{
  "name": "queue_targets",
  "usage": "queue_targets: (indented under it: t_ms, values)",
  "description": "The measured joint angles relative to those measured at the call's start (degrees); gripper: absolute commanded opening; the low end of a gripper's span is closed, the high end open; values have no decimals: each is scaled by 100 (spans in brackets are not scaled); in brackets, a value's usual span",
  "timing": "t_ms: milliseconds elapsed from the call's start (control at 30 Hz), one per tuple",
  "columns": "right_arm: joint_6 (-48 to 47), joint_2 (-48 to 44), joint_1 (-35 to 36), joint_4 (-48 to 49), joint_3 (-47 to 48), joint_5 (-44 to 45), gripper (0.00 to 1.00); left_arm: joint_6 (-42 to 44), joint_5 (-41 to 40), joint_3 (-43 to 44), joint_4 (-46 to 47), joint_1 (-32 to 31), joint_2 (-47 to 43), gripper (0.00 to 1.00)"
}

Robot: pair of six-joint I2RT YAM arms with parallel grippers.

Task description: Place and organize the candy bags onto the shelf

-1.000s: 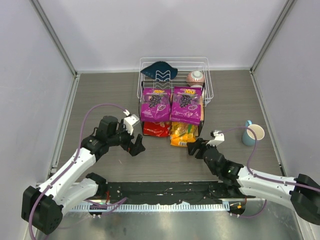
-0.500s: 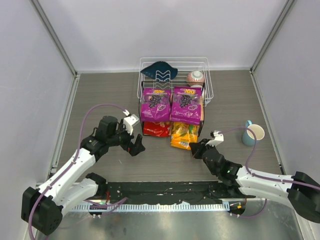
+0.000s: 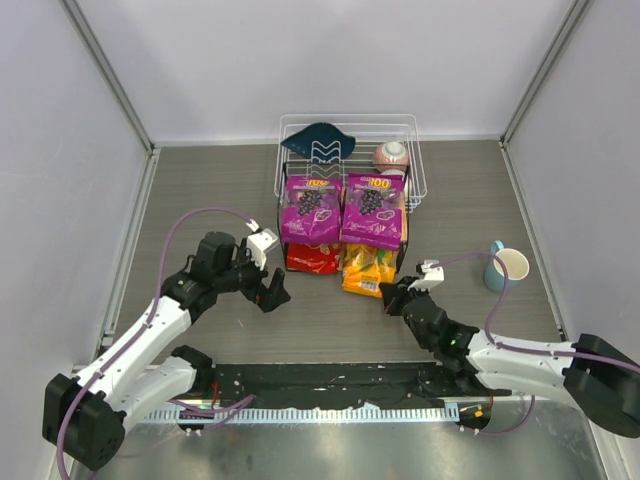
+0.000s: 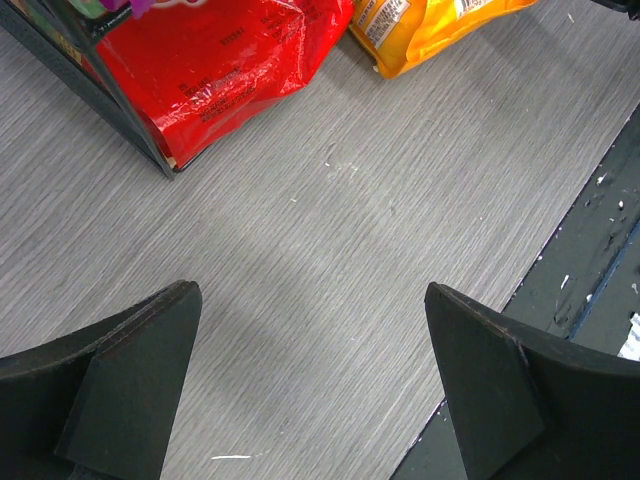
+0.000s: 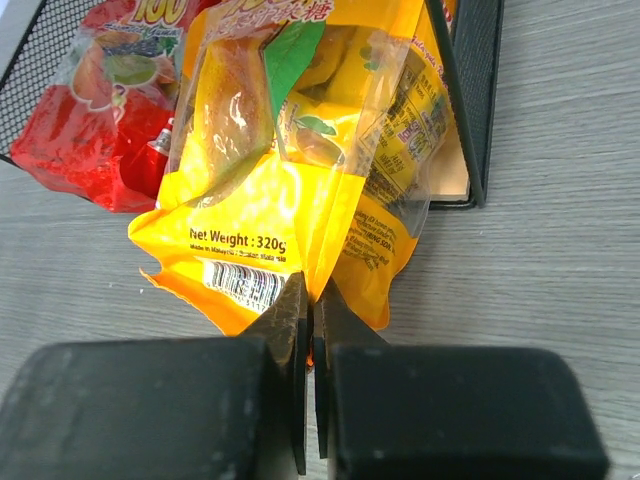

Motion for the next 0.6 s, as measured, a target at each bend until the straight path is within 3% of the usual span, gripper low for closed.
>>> queue_targets:
  t_ms: [333, 600]
  values:
    - [-459, 822, 7, 916, 0, 262, 1, 7, 0, 0, 0, 0, 0, 100]
    - [-793, 940, 2, 1268, 0, 372, 1, 7, 0, 0, 0, 0, 0, 100]
